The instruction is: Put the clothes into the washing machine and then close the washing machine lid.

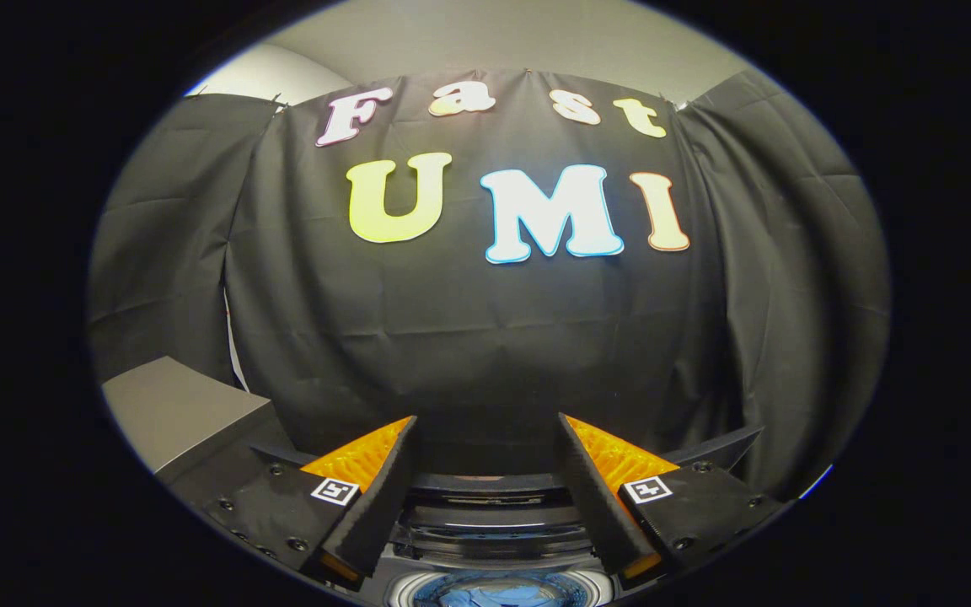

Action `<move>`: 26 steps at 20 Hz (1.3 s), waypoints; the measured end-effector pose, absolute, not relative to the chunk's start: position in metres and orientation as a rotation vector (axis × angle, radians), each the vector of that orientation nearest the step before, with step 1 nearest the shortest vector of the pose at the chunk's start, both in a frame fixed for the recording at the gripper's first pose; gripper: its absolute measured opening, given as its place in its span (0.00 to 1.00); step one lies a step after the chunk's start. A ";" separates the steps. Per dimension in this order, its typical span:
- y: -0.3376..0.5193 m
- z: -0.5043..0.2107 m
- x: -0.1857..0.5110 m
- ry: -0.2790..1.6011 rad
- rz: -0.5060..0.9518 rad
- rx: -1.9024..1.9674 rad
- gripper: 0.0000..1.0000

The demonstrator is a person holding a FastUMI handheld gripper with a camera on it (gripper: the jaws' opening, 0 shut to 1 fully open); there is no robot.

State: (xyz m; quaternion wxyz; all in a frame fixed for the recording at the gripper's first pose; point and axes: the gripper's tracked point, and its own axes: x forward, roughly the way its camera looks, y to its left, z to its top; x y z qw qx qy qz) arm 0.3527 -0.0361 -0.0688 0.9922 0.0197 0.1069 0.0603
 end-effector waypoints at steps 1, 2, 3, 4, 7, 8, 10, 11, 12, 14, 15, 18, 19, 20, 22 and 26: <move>-0.037 -0.069 0.348 0.210 0.122 0.040 0.98; -0.037 -0.069 0.345 0.207 0.123 0.038 0.98; -0.038 -0.069 0.341 0.205 0.123 0.037 0.98; -0.037 -0.069 0.338 0.205 0.123 0.036 0.98; -0.038 -0.070 0.327 0.200 0.124 0.034 0.98; -0.038 -0.071 0.322 0.197 0.124 0.034 0.98; -0.038 -0.072 0.313 0.191 0.124 0.032 0.98; -0.038 -0.073 0.309 0.188 0.123 0.031 0.98; -0.039 -0.074 0.304 0.185 0.123 0.031 0.98; -0.039 -0.076 0.295 0.181 0.122 0.030 0.98; -0.040 -0.077 0.291 0.180 0.122 0.029 0.98; -0.040 -0.080 0.280 0.174 0.120 0.029 0.98; -0.041 -0.081 0.276 0.174 0.120 0.029 0.98; -0.040 -0.082 0.273 0.174 0.120 0.028 0.98; -0.041 -0.084 0.266 0.173 0.120 0.028 0.98; -0.042 -0.090 0.253 0.175 0.122 0.028 0.98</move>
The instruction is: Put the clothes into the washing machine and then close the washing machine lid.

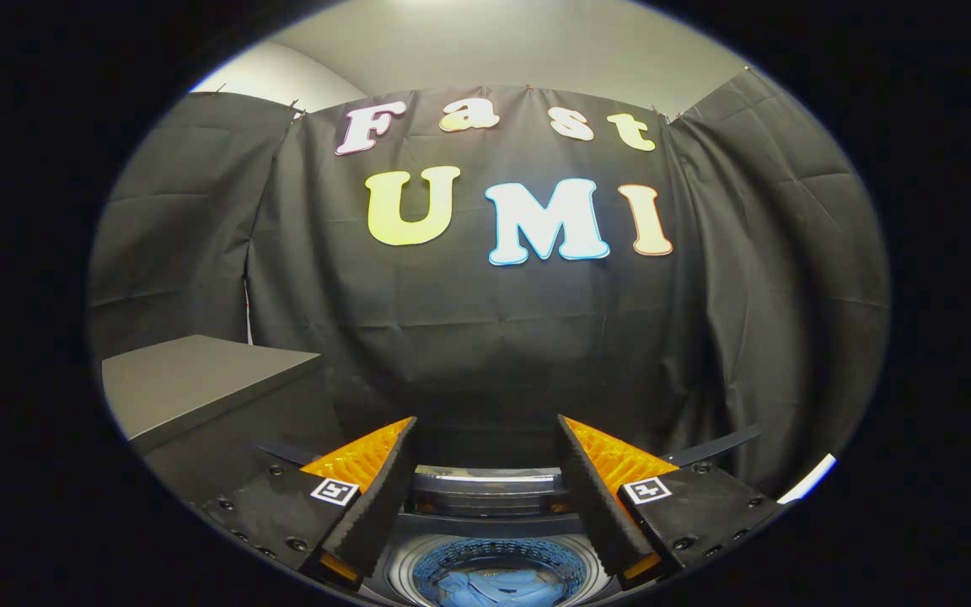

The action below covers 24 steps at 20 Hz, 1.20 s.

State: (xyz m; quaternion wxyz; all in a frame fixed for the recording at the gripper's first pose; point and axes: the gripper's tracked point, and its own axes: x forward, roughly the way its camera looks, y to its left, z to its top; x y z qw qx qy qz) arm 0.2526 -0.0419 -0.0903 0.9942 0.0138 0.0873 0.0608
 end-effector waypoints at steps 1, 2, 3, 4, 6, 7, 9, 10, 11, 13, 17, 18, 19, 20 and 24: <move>-0.043 -0.092 0.249 0.174 0.122 0.028 0.98; -0.042 -0.093 0.246 0.176 0.123 0.028 0.98; -0.042 -0.095 0.244 0.177 0.124 0.029 0.98; -0.043 -0.097 0.241 0.177 0.125 0.029 0.98; -0.042 -0.098 0.236 0.180 0.128 0.029 0.98; -0.043 -0.101 0.233 0.183 0.129 0.030 0.98; -0.043 -0.107 0.228 0.193 0.129 0.030 0.98; -0.045 -0.115 0.227 0.217 0.124 0.024 0.98; -0.046 -0.121 0.224 0.239 0.123 0.028 0.98; -0.046 -0.128 0.217 0.248 0.117 0.048 0.98; -0.042 -0.148 0.205 0.288 0.120 0.045 0.97; -0.040 -0.151 0.203 0.296 0.122 0.041 0.97; -0.040 -0.154 0.199 0.300 0.122 0.039 0.97; -0.039 -0.154 0.197 0.301 0.121 0.040 0.97; -0.035 -0.145 0.191 0.291 0.111 0.046 0.97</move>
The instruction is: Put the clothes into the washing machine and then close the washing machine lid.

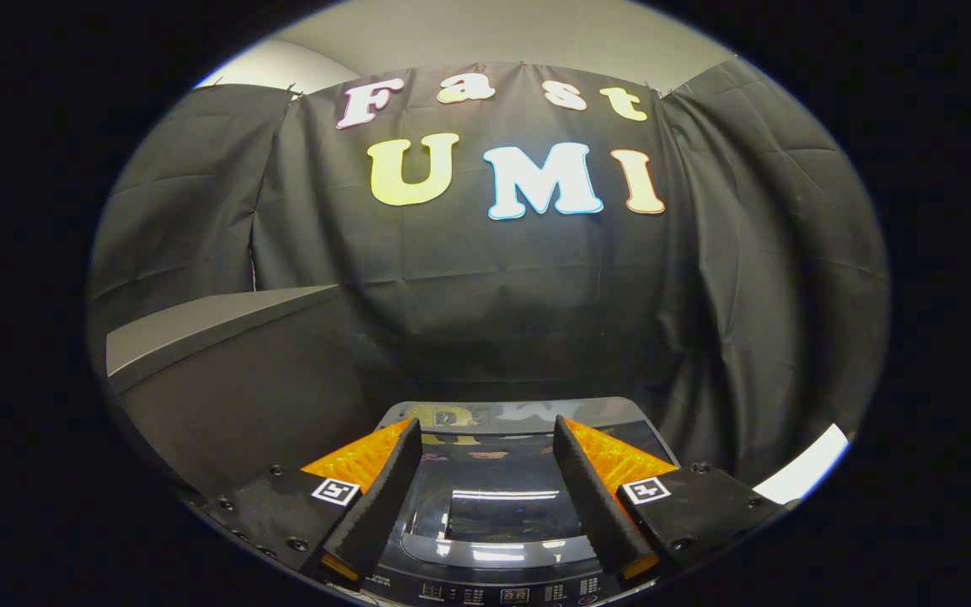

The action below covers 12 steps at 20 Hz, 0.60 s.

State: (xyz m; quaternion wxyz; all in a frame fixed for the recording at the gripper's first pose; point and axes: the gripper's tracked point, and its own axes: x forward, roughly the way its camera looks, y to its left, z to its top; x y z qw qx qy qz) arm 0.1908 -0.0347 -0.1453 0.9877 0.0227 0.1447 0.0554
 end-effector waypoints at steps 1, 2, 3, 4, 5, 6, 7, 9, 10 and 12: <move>-0.034 -0.139 0.188 0.282 0.107 0.045 0.97; -0.032 -0.133 0.186 0.275 0.104 0.044 0.97; -0.031 -0.126 0.182 0.264 0.099 0.042 0.97; -0.030 -0.117 0.179 0.250 0.093 0.038 0.97; -0.028 -0.108 0.174 0.237 0.086 0.035 0.97; -0.025 -0.099 0.168 0.223 0.081 0.035 0.97; -0.024 -0.090 0.163 0.209 0.073 0.035 0.97; -0.019 -0.074 0.148 0.187 0.061 0.034 0.97; -0.017 -0.066 0.141 0.176 0.054 0.032 0.97; -0.014 -0.049 0.126 0.149 0.042 0.025 0.97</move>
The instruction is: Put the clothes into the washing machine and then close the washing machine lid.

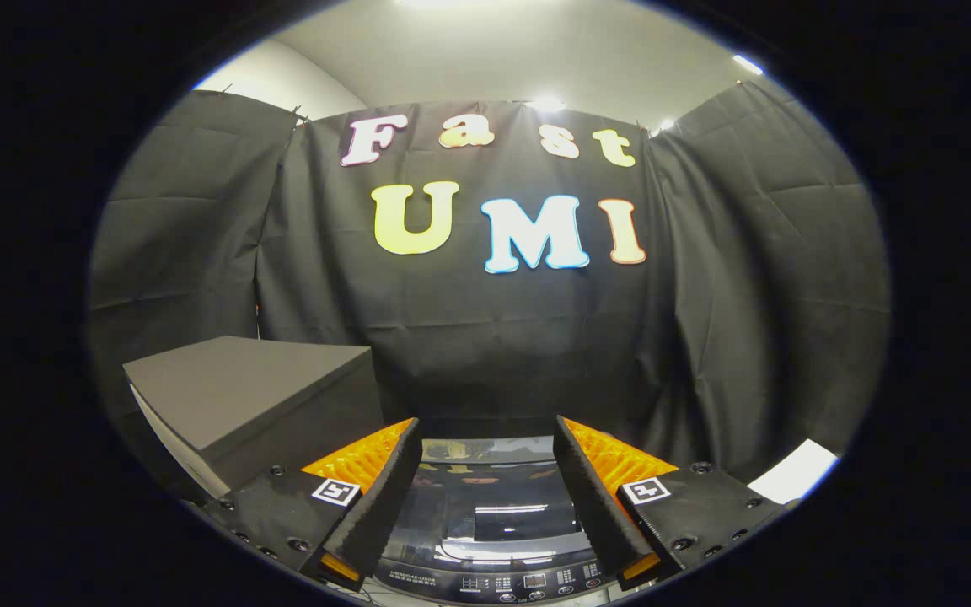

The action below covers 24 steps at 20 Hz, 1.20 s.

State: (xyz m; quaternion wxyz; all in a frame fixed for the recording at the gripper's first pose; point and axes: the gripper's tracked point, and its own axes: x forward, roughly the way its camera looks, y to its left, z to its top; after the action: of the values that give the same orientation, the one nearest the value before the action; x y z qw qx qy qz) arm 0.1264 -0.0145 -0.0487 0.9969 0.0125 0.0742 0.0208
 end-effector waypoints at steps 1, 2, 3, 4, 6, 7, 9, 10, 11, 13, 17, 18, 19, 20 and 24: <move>-0.014 -0.040 0.118 0.135 0.034 0.025 0.97; -0.015 -0.032 0.110 0.123 0.027 0.030 0.97; -0.013 -0.026 0.101 0.114 0.026 0.036 0.97; -0.013 -0.018 0.093 0.107 0.023 0.036 0.97; -0.016 -0.008 0.076 0.091 0.019 0.031 0.97; -0.018 -0.002 0.069 0.080 0.018 0.031 0.97; -0.022 0.005 0.054 0.066 0.020 0.040 0.97; -0.024 0.008 0.046 0.058 0.020 0.049 0.97; -0.026 0.011 0.037 0.049 0.024 0.056 0.97; -0.030 0.011 0.022 0.041 0.032 0.051 0.97; -0.038 0.007 -0.007 0.037 0.042 0.038 0.97; -0.040 0.007 -0.012 0.037 0.041 0.036 0.97; -0.042 0.007 -0.017 0.034 0.041 0.035 0.97; -0.043 0.009 -0.021 0.032 0.042 0.037 0.97; -0.049 0.013 -0.029 0.027 0.031 0.058 0.97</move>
State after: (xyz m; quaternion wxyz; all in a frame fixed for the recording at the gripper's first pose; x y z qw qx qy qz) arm -0.0293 -0.0492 0.0129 0.9994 0.0292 0.0134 0.0155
